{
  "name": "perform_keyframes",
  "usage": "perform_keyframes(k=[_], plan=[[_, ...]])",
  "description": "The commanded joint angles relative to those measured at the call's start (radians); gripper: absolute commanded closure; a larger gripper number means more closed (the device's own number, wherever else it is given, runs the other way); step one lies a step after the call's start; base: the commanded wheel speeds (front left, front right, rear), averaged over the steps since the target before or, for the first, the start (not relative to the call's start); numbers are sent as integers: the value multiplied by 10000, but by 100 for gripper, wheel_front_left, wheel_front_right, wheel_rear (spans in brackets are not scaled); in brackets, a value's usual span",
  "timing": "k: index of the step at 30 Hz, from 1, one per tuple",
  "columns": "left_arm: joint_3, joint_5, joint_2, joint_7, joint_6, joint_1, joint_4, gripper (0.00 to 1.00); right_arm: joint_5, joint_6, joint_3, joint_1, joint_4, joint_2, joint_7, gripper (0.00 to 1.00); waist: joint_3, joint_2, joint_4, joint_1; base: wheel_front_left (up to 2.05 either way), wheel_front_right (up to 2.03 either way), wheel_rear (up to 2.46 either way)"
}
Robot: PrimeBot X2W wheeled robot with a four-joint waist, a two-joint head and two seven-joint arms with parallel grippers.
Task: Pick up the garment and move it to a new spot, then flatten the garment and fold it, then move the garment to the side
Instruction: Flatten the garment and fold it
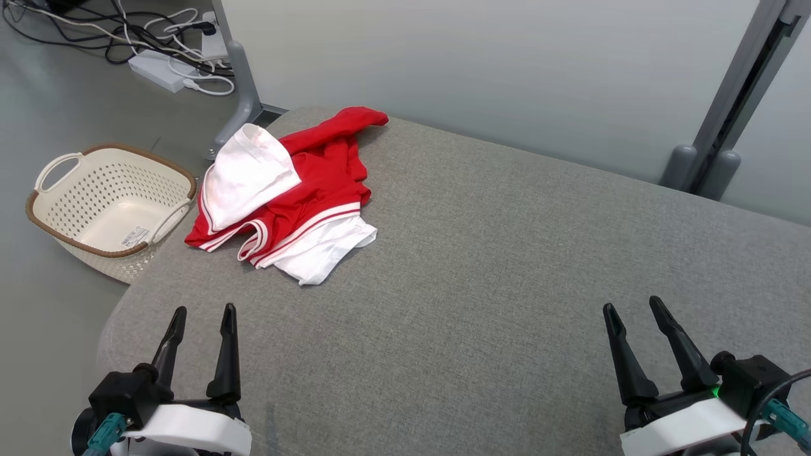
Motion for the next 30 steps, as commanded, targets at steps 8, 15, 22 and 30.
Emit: perform_keyframes(k=[8,15,22,30], plan=[[57,-48,33,-17,33,-63,29,0,55,3,131,-113,56,-39,-31,0,-34,0,8,0,0,0,0],[74,28,276,-18,-45,-549,65,0,70,3,195,-246,38,-97,-29,0,151,0,-74,0,0,0,0],[86,-154,1171,395,-182,-2216,424,0,-1,3,404,-545,-2,-159,-29,0,872,0,-293,0,0,0,0],[112,-1351,2484,2032,-290,-4730,2263,0,-38,3,785,-1165,95,-228,-31,0,1771,0,-1022,0,0,0,0]])
